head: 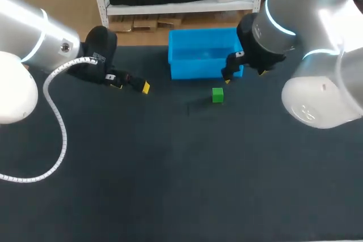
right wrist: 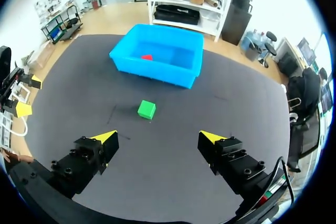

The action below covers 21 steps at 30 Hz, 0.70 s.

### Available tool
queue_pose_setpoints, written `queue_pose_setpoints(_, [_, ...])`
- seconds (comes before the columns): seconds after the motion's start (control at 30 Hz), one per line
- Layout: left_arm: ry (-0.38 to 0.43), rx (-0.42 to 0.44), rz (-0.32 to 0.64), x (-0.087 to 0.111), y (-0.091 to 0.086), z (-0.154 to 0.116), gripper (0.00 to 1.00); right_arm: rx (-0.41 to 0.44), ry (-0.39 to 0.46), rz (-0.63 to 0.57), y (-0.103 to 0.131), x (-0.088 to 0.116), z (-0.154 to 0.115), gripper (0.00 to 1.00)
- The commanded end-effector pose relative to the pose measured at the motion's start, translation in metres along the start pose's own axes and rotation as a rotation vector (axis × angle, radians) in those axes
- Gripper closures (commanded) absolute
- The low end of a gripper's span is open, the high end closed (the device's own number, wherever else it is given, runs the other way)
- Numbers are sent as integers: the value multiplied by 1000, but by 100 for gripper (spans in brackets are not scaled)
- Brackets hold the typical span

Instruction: Use the left arm to pick the red cube and place it into the blue plastic box first, then use the right arm to grasp the green cube and put it into the same blue plastic box after the first action is fully finished.

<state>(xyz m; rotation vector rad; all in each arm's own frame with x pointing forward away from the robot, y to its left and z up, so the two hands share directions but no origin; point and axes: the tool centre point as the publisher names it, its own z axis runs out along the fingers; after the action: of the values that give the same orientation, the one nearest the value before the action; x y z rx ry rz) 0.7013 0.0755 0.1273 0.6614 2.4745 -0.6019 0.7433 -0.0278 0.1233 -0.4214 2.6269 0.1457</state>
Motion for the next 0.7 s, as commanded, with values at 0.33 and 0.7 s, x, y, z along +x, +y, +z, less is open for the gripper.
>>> queue_pose_setpoints(0.33, [-4, 7, 3, 1, 2, 0, 0, 136, 112, 110, 14, 0, 30, 0])
queue_pose_setpoints(0.7, [-4, 7, 3, 1, 2, 0, 0, 124, 140, 181, 31, -3, 63, 0])
